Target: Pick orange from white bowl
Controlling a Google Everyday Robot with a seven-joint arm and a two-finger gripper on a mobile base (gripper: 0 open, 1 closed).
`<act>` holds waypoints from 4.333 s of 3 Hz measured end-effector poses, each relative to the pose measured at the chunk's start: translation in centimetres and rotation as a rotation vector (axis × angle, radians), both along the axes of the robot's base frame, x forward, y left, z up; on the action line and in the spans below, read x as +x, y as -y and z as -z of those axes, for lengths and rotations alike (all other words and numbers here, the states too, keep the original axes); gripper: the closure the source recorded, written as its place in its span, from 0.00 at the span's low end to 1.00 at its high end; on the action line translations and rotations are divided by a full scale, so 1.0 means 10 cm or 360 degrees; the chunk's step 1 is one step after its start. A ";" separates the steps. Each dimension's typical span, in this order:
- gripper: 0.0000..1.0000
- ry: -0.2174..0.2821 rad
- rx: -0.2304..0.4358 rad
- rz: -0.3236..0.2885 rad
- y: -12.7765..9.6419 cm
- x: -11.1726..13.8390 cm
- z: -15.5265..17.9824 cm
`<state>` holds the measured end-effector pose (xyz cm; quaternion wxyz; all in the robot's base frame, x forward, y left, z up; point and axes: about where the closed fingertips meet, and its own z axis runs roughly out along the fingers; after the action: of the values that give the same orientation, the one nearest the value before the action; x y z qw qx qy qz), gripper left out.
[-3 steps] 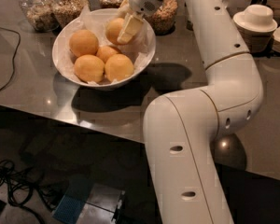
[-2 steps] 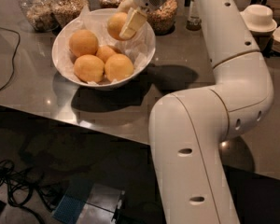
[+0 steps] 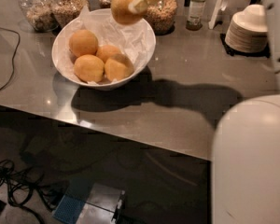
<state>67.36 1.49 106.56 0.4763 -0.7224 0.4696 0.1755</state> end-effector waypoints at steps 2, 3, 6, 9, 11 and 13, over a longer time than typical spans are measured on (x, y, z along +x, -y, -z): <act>1.00 0.0330 0.0255 -0.0306 -0.07 -1.46 -0.82; 1.00 0.0279 0.0225 -0.0436 -0.34 -1.88 -0.57; 0.58 -0.0120 -0.0138 -0.0209 -0.47 -0.98 0.07; 0.00 -0.0577 -0.0083 0.0034 -0.24 -0.21 1.05; 0.12 -0.0668 -0.0096 0.0086 -0.25 -0.01 1.33; 0.02 -0.0639 -0.0188 0.0255 -0.08 0.22 1.37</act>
Offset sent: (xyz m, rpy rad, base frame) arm -0.2518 0.0583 0.0263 0.1564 -0.1578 0.3976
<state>69.58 2.29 92.83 0.3425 -0.6601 0.6203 0.2496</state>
